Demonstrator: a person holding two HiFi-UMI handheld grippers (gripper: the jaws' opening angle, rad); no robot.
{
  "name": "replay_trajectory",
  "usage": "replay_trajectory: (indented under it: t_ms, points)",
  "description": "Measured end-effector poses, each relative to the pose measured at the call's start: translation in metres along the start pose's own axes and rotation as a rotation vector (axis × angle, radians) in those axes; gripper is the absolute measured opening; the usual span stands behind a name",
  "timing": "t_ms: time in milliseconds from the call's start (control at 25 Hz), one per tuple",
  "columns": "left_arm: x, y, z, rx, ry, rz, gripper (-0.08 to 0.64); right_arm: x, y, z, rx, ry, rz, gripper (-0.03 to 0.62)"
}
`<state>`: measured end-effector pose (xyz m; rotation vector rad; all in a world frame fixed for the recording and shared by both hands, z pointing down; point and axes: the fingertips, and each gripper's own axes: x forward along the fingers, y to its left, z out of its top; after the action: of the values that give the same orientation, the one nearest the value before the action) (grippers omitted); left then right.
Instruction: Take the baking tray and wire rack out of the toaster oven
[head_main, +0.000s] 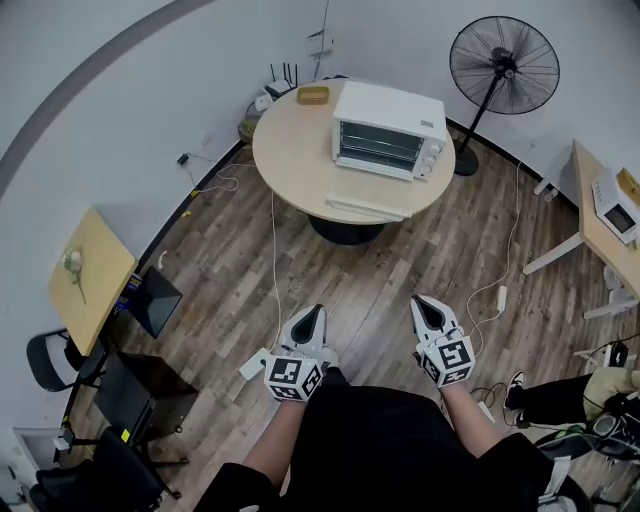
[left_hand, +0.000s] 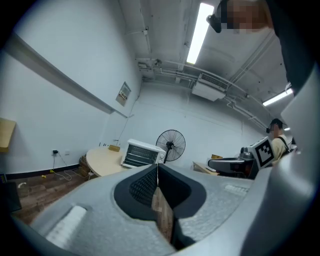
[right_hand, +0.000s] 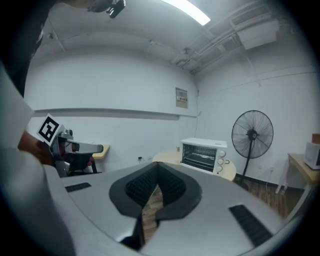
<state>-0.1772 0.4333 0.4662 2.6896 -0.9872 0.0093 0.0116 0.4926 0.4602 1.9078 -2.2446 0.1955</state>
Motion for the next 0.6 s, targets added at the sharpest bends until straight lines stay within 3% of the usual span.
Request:
replay_trajectory:
  t_ms: [280,600]
  points:
    - [0.056,0.071,0.012,-0.03,0.027,-0.035,0.02,0.072,-0.016,0.02,0.059,-0.012,-0.113,-0.002]
    - [0.111,0.104,-0.002,-0.094,0.086,-0.161,0.021,0.081,-0.026,-0.001,0.06,0.074,-0.177,-0.002]
